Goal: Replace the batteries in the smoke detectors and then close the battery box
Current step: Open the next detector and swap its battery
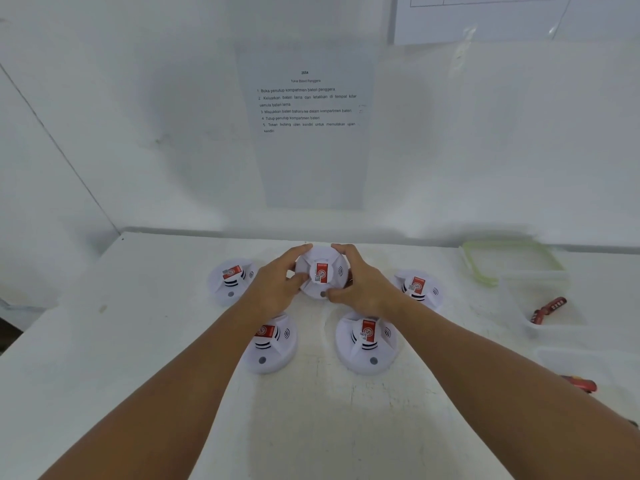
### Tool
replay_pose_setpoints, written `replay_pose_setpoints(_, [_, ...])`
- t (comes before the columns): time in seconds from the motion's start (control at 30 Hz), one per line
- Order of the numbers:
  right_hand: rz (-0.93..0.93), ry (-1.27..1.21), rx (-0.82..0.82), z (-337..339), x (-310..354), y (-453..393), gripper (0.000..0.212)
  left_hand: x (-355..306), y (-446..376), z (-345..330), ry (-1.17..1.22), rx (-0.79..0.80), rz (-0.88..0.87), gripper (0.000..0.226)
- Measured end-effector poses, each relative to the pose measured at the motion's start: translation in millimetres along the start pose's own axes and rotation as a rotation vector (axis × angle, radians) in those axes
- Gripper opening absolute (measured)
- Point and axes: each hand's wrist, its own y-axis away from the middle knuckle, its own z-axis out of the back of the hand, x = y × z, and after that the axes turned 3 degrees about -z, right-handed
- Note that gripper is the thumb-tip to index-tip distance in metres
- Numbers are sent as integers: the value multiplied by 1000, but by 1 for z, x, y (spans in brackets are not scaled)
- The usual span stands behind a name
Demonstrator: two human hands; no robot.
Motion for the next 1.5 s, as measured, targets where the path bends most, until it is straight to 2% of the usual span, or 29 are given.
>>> replay_pose_setpoints(0.4, [-40,27,47,4,-5,-3,87,0,0,0,15,-9,-7,55])
replay_pose_setpoints(1.5, [-43,53,35,3,-1,0,86,4,0,1,15,-16,-27,55])
